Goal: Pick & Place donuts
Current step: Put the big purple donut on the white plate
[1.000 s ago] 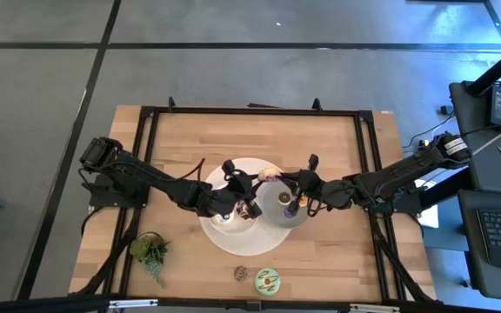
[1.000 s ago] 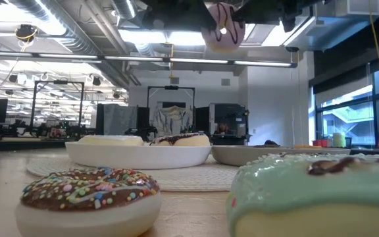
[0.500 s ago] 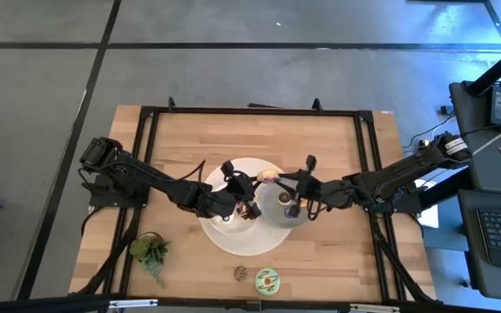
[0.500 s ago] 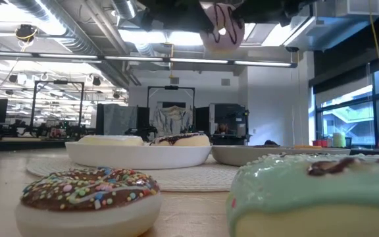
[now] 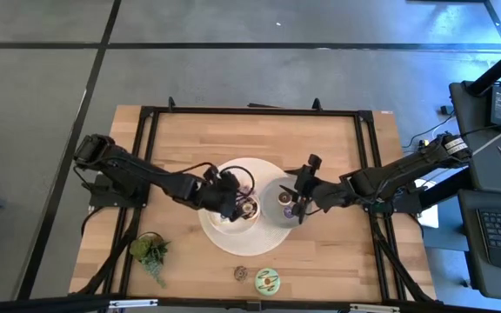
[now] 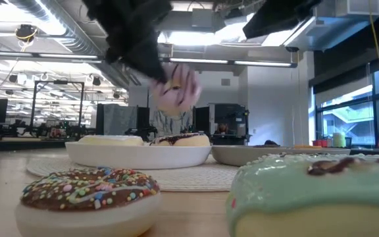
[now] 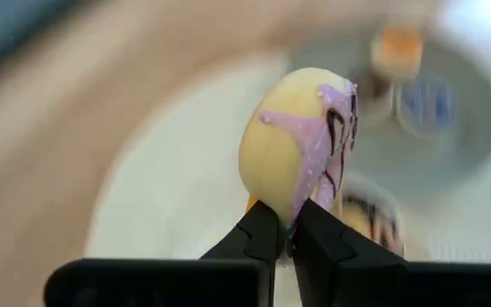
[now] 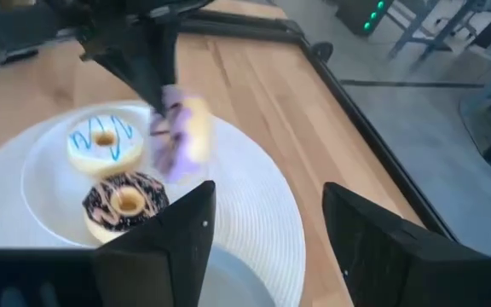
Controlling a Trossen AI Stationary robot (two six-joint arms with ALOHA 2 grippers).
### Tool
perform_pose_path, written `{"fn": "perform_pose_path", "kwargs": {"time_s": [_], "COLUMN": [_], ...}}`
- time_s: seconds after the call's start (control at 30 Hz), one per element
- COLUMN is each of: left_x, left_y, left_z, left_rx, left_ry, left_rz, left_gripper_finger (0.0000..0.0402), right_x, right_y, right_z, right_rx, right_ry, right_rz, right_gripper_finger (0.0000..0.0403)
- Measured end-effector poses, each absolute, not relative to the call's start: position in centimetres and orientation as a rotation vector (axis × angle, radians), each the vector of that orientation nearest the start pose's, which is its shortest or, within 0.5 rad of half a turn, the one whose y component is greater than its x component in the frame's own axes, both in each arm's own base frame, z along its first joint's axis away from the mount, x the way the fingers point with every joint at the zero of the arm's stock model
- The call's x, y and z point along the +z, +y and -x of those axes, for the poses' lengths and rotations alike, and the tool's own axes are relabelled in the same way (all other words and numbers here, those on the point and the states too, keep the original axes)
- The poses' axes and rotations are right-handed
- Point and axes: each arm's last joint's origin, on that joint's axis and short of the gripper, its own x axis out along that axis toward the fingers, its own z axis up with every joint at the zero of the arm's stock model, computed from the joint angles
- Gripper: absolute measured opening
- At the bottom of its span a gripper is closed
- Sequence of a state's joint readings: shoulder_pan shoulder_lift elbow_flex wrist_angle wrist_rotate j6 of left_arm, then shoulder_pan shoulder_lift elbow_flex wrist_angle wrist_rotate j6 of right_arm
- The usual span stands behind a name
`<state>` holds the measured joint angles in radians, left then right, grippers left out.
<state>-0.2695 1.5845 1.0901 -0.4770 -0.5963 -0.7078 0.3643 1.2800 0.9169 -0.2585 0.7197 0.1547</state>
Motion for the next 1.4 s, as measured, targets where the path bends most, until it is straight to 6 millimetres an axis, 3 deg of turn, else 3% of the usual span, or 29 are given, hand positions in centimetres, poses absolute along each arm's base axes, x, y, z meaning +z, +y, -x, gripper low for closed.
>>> {"fn": "perform_pose_path", "kwargs": {"time_s": [0.2, 0.4, 0.73, 1.4], "left_x": [21.9, 21.8, 21.0, 20.6], "left_y": [-5.4, -3.2, -0.7, -1.0], "left_z": [-30.8, -31.0, -30.5, -30.6], "left_rx": [0.377, 0.215, 0.216, 0.274], "left_ry": [0.996, 1.100, 1.158, 1.096], "left_rz": [0.398, 0.520, 0.613, 0.514], "left_gripper_finger": [0.0019, 0.0019, 0.0019, 0.0020], "right_x": [27.2, 27.1, 26.5, 26.4], "right_y": [7.4, 7.1, 7.0, 6.9], "right_z": [-25.7, -25.7, -25.3, -25.2], "right_rx": [-0.397, -0.385, -0.401, -0.403], "right_ry": [0.525, 0.533, 0.592, 0.608], "right_rz": [0.179, 0.147, 0.113, 0.121], "right_gripper_finger": [0.0218, 0.0218, 0.0218, 0.0218]}}
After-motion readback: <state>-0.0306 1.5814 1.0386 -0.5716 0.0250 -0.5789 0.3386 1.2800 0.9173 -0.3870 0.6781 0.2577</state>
